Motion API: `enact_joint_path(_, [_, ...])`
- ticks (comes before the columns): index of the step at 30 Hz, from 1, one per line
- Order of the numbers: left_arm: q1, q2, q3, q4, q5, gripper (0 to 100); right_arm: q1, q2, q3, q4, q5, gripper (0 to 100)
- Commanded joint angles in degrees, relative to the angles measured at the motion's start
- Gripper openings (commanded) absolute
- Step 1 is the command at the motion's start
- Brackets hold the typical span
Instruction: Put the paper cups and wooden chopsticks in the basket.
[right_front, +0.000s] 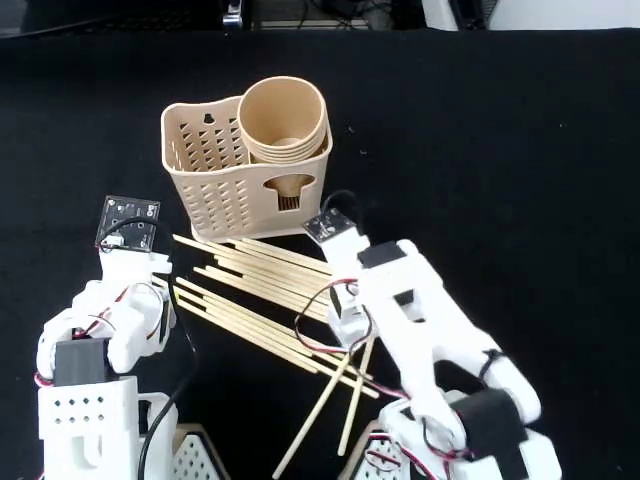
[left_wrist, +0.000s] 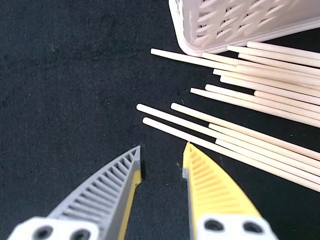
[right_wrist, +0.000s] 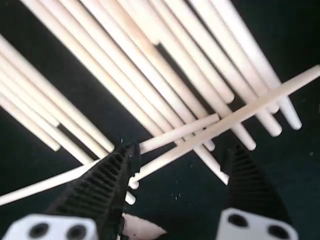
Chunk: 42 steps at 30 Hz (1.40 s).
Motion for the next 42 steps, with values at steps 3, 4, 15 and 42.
enact_joint_path(3, [-0.5, -0.6, -0.5, -1.1, 0.6, 15, -0.5, 5.1, -2.5, -4.0, -3.2, 28.3])
enact_joint_path(4, [-0.5, -0.6, -0.5, -1.1, 0.6, 15, -0.5, 5.7, -2.4, -4.4, -3.3, 28.3])
enact_joint_path(15, [-0.2, -0.6, -0.6, -1.1, 0.6, 15, -0.2, 6.0, -2.6, -4.3, -3.4, 21.4])
enact_joint_path(42, [-0.4, -0.6, -0.4, -1.1, 0.6, 15, -0.1, -2.9, -2.4, -4.2, -3.5, 10.6])
